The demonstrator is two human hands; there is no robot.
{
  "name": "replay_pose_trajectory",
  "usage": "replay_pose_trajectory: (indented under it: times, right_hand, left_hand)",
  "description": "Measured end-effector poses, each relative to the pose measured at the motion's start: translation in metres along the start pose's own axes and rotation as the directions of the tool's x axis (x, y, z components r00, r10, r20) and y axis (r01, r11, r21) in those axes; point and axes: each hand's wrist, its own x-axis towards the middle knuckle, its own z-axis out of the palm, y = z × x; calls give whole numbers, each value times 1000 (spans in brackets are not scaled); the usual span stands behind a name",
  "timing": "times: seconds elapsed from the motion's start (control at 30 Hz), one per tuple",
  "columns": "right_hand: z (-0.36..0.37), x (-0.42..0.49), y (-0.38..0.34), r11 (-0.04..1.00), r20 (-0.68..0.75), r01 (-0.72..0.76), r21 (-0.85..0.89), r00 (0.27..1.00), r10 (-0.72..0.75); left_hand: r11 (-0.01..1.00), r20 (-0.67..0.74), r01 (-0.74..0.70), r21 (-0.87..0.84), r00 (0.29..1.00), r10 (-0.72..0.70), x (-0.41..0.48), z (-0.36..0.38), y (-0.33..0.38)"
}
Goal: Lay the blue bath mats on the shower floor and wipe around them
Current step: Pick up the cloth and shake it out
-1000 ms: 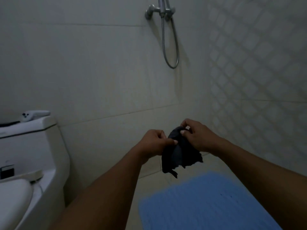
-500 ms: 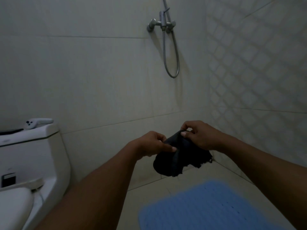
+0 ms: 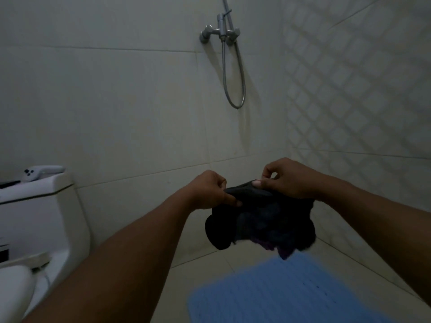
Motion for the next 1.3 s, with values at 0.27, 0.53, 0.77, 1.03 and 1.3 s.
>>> replay_pose_trajectory:
  times: [0.27,0.53,0.77,1.03,1.3]
  right_hand:
    - [-16,-18,21,977,252,-151,152,961,109]
    - [-25,-14,35,947,426,-218,235,899,101]
    - [-104,43,17,924,524,-328,196,832,184]
    - [-337,183,-94,936,500,-337,101,831,245]
    - [-571,289,-216,897,437,-440,50,817,376]
  left_hand:
    - [978,94,39,205,994,-59,0,7,9]
    - [944,250,73,323,955,-160,20,2,13]
    - [934,314,76,349,930,-193,61,-72,55]
    - [964,308,78,253,938,-157,137,-307,204]
    - [976,274,8,219,959,-69,190,-538,362]
